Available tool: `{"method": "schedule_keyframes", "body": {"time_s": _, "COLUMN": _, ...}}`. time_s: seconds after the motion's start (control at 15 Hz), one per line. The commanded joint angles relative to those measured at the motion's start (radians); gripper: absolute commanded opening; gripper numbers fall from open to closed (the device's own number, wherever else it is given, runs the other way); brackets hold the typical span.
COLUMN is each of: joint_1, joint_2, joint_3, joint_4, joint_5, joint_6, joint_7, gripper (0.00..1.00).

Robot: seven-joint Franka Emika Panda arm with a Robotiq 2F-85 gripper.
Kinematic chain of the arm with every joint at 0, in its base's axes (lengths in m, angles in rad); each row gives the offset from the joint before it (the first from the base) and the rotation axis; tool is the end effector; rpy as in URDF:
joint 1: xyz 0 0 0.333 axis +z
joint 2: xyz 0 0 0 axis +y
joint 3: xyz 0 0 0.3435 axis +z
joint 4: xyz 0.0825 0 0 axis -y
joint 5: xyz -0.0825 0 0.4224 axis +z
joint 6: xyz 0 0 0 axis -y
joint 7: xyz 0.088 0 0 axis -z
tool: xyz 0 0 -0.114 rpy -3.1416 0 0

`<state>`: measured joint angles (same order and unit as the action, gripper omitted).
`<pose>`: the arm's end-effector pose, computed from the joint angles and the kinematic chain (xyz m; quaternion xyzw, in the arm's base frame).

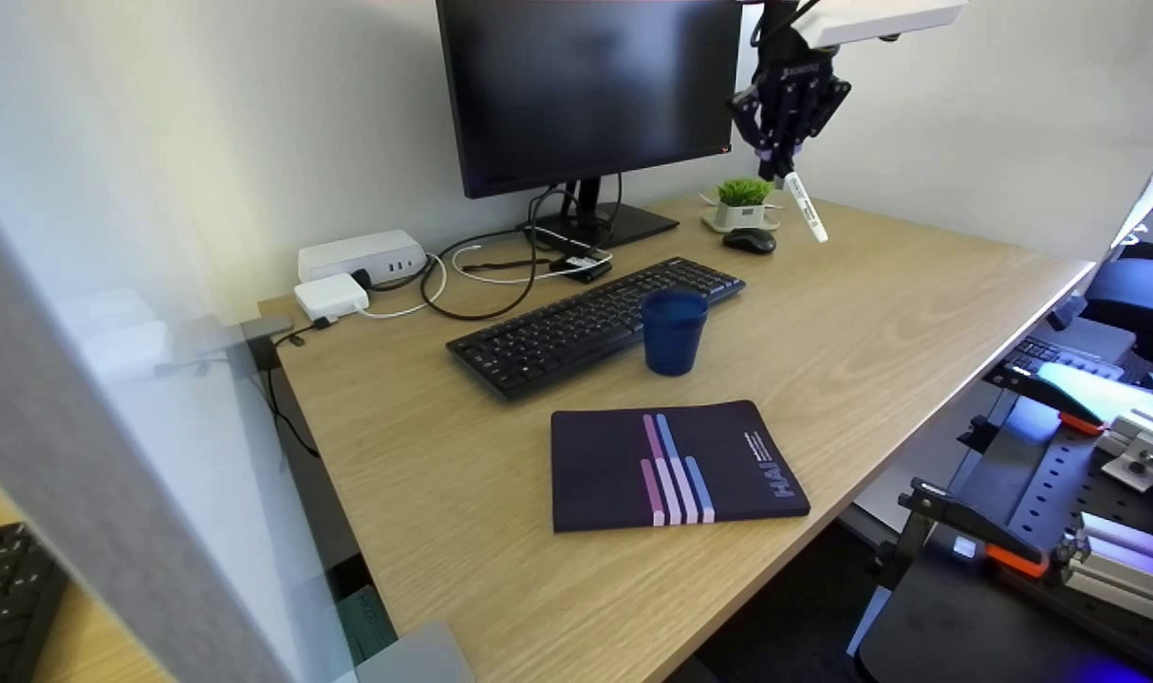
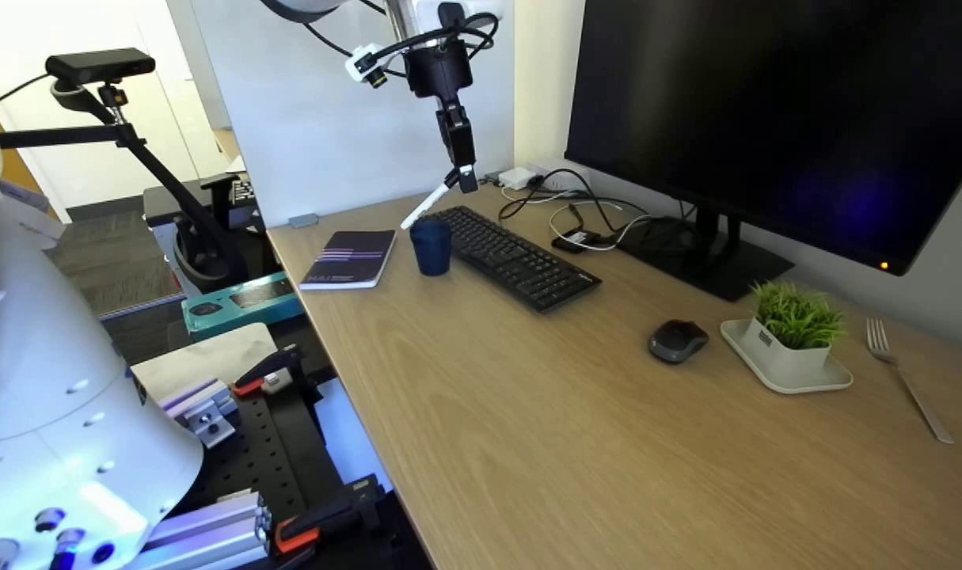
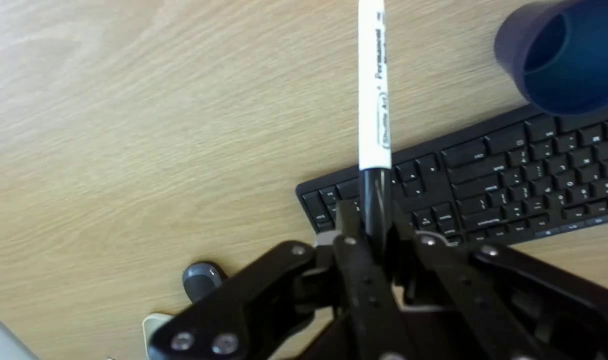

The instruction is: Take the marker from the cup and put it on the table

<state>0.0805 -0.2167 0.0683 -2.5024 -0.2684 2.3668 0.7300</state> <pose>0.4726 0.0660 0.3654 0.9742 -0.1961 0.0800 0.0781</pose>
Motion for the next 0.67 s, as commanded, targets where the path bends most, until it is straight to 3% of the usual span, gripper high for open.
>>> {"method": "schedule_keyframes", "body": {"time_s": 0.0, "joint_1": -0.047, "joint_2": -0.05, "joint_3": -0.032, "joint_4": -0.058, "joint_5": 0.094, "joint_6": 0.0, "joint_7": -0.155, "gripper": 0.04}}
{"method": "schedule_keyframes", "body": {"time_s": 0.6, "joint_1": -0.109, "joint_2": -0.06, "joint_3": -0.206, "joint_4": -0.111, "joint_5": 0.347, "joint_6": -0.031, "joint_7": -0.753, "gripper": 0.04}}
